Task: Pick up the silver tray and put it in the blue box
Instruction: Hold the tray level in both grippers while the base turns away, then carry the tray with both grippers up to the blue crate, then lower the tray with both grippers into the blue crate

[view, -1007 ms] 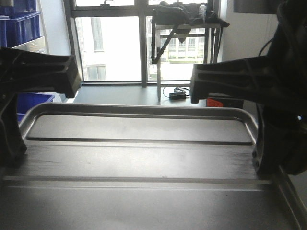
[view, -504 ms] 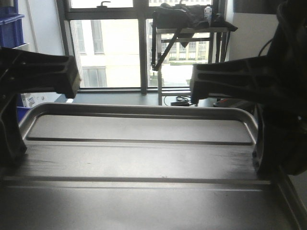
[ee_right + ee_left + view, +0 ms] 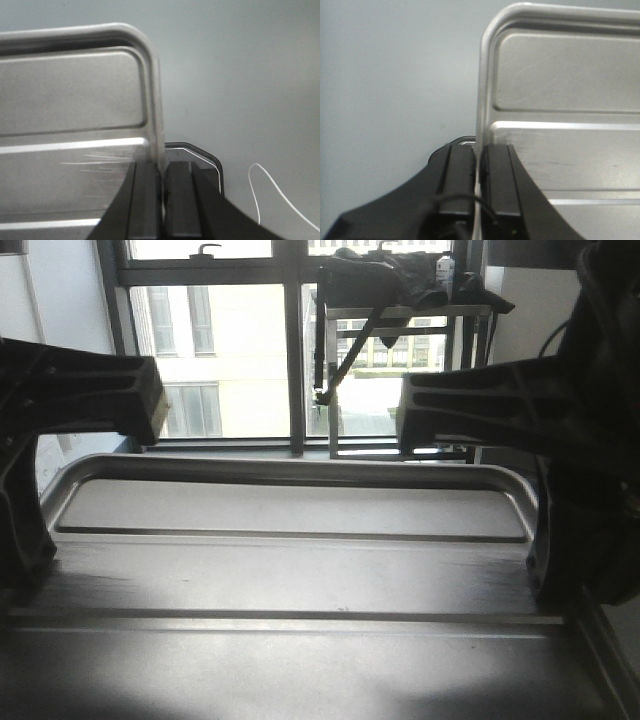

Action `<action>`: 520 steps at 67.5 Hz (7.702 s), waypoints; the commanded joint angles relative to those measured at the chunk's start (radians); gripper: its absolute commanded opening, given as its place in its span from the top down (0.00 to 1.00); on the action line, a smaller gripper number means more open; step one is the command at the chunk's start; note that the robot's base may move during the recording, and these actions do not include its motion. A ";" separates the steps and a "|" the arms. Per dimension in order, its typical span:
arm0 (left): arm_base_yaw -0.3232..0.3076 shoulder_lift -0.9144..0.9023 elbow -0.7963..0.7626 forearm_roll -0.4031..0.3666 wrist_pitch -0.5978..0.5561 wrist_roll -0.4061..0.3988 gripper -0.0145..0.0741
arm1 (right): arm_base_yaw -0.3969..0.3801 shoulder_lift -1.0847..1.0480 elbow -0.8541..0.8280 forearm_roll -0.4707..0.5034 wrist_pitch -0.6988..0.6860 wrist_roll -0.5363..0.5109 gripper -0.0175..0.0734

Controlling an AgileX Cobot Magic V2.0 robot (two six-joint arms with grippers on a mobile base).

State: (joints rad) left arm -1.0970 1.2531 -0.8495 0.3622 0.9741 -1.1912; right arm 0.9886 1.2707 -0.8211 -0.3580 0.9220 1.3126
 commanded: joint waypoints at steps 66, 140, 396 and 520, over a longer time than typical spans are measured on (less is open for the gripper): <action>-0.008 -0.028 -0.026 0.017 -0.012 -0.002 0.84 | 0.002 -0.028 -0.024 -0.038 -0.018 0.001 0.73; -0.008 -0.028 -0.026 0.017 -0.012 -0.002 0.85 | 0.002 -0.028 -0.024 -0.038 -0.018 0.001 0.73; -0.008 -0.028 -0.026 0.025 -0.023 -0.002 0.84 | 0.002 -0.028 -0.026 -0.035 -0.023 -0.005 0.73; 0.465 0.376 -0.768 -0.051 -0.358 0.497 0.84 | -0.409 0.463 -0.956 0.047 -0.151 -0.563 0.73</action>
State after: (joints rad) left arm -0.6051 1.6569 -1.5721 0.4490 0.8249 -0.6957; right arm 0.5532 1.7775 -1.7270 -0.4086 0.9982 0.7586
